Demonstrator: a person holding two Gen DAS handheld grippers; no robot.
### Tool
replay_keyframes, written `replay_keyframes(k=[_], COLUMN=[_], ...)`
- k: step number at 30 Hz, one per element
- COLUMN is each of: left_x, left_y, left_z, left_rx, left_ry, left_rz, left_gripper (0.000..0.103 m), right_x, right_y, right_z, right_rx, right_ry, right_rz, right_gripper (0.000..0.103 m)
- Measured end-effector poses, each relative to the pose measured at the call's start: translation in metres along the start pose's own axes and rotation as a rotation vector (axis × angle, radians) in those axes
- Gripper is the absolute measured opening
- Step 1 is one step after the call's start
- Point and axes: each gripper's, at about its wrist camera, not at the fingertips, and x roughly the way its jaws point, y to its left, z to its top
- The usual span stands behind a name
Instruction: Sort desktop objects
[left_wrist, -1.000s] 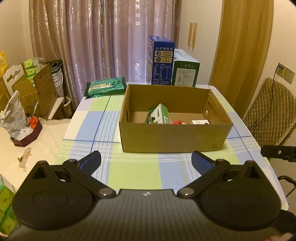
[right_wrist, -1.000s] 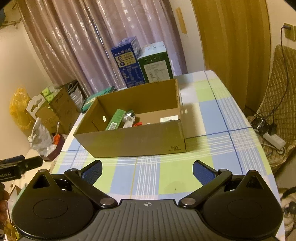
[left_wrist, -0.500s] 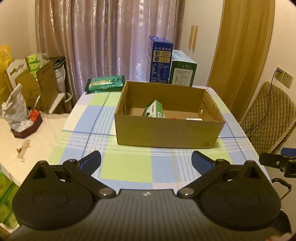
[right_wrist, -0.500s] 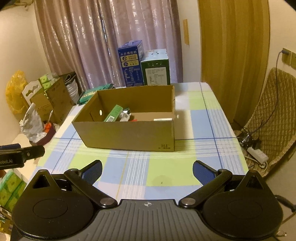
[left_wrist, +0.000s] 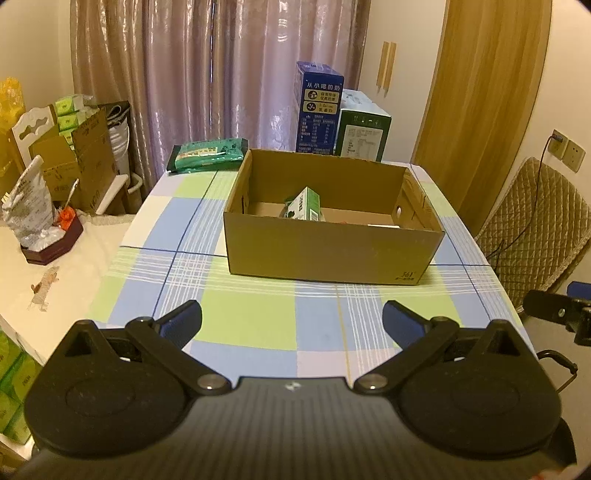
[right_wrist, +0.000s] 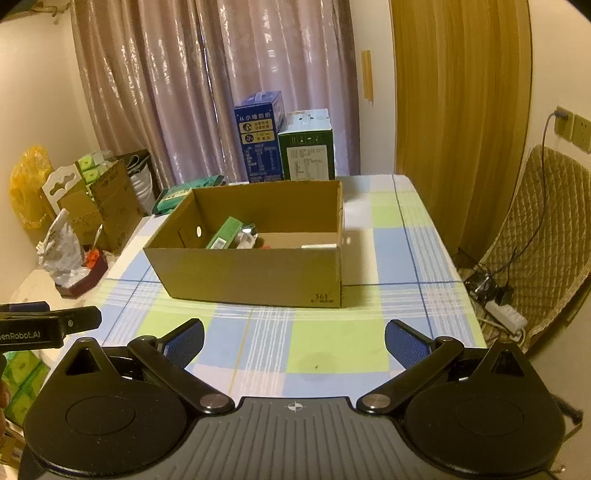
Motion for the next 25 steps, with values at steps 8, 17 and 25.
replay_keyframes(k=[8,17,25], left_x=[-0.003,-0.0032,-0.0025], left_y=[-0.0028,-0.0033,-0.0046], left_z=[0.0009,0.0018,-0.0035], left_rx=[0.014,0.019,0.019], left_ry=[-0.015,-0.014,-0.024], left_rz=[0.017,0.013,0.008], left_gripper=[0.102,0.102,0.102], right_x=[0.0002,0.0017,0.005], right_y=[0.0004,-0.0004,-0.0023], right_z=[-0.0003,-0.0013,-0.0045], right_rx=[-0.001,0.0,0.001], right_ry=[0.002,0.008,0.012], right_rz=[0.004,0.001,-0.013], right_gripper=[0.101,0.101,0.101])
